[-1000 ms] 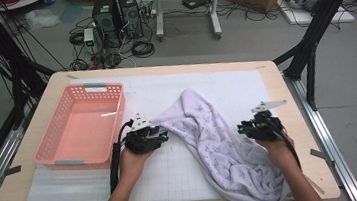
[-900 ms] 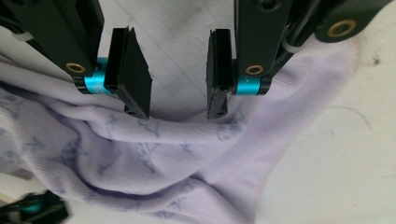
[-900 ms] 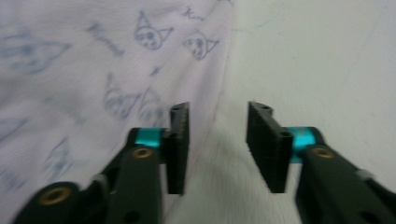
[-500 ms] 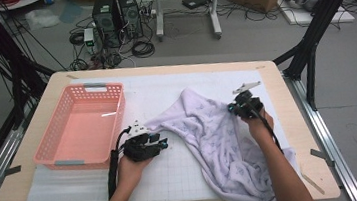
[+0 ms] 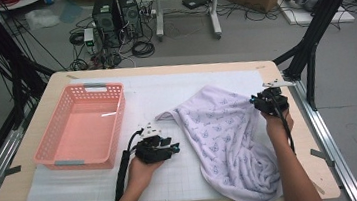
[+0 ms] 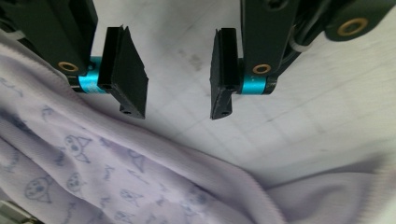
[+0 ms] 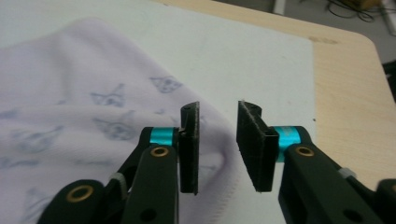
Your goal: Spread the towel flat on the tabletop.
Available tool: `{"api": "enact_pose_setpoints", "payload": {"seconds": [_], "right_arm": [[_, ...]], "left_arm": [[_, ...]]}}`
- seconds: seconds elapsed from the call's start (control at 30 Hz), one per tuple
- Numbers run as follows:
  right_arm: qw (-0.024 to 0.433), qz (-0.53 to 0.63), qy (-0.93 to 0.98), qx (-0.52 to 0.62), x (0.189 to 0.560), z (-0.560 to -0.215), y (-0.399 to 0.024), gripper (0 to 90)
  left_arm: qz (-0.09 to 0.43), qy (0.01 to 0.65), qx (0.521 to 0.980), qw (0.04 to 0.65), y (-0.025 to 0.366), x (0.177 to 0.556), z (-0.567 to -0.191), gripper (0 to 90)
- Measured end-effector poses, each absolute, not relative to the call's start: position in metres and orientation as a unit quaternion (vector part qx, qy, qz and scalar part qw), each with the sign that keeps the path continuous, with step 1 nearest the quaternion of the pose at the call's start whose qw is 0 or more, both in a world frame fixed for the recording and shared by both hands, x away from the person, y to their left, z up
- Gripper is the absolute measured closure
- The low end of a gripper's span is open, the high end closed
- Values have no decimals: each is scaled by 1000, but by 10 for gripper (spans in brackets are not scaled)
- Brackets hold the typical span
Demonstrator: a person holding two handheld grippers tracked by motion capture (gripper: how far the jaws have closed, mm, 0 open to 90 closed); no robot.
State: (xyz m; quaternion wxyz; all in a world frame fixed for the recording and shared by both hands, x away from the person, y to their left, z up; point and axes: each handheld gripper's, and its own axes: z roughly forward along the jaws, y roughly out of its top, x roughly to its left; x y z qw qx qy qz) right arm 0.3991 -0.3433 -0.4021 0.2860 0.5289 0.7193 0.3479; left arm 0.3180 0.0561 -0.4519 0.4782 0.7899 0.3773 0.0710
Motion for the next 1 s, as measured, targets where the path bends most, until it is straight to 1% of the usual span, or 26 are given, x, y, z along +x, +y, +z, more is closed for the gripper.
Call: {"api": "enact_pose_setpoints", "payload": {"seconds": [0.07, 0.13, 0.27, 0.4, 0.43, 0.47, 0.5, 0.53, 0.57, 0.63, 0.67, 0.73, 0.83, 1.0], "right_arm": [[267, 363, 729, 516, 388, -395, -343, 647], [259, 371, 739, 499, 376, -390, -343, 628], [240, 387, 751, 478, 350, -390, -344, 618], [226, 416, 746, 469, 325, -393, -349, 603], [227, 419, 747, 464, 320, -395, -350, 603], [226, 422, 746, 463, 314, -396, -350, 603], [226, 424, 747, 459, 310, -397, -351, 602], [227, 426, 747, 457, 305, -399, -351, 603], [226, 430, 745, 457, 302, -400, -352, 600], [227, 428, 748, 454, 297, -402, -351, 601], [227, 427, 749, 453, 297, -402, -351, 600], [227, 424, 749, 455, 296, -403, -352, 600], [224, 424, 749, 457, 295, -406, -353, 600], [223, 419, 750, 460, 296, -410, -354, 599]], "left_arm": [[69, 375, 789, 482, 48, 318, -452, 531], [60, 373, 793, 477, 38, 319, -451, 498], [53, 351, 808, 471, 9, 319, -447, 438], [64, 319, 833, 449, -24, 314, -447, 413], [73, 308, 841, 439, -32, 312, -448, 413], [98, 298, 848, 427, -38, 309, -448, 398], [124, 288, 855, 412, -42, 307, -447, 431], [139, 282, 858, 406, -45, 306, -447, 497], [140, 275, 861, 403, -45, 307, -446, 567], [141, 271, 862, 404, -41, 309, -445, 767], [132, 278, 859, 409, -37, 312, -444, 784], [144, 296, 849, 413, -25, 319, -441, 792], [140, 337, 829, 424, 1, 334, -435, 793], [187, 397, 791, 427, 45, 357, -422, 801]]}}
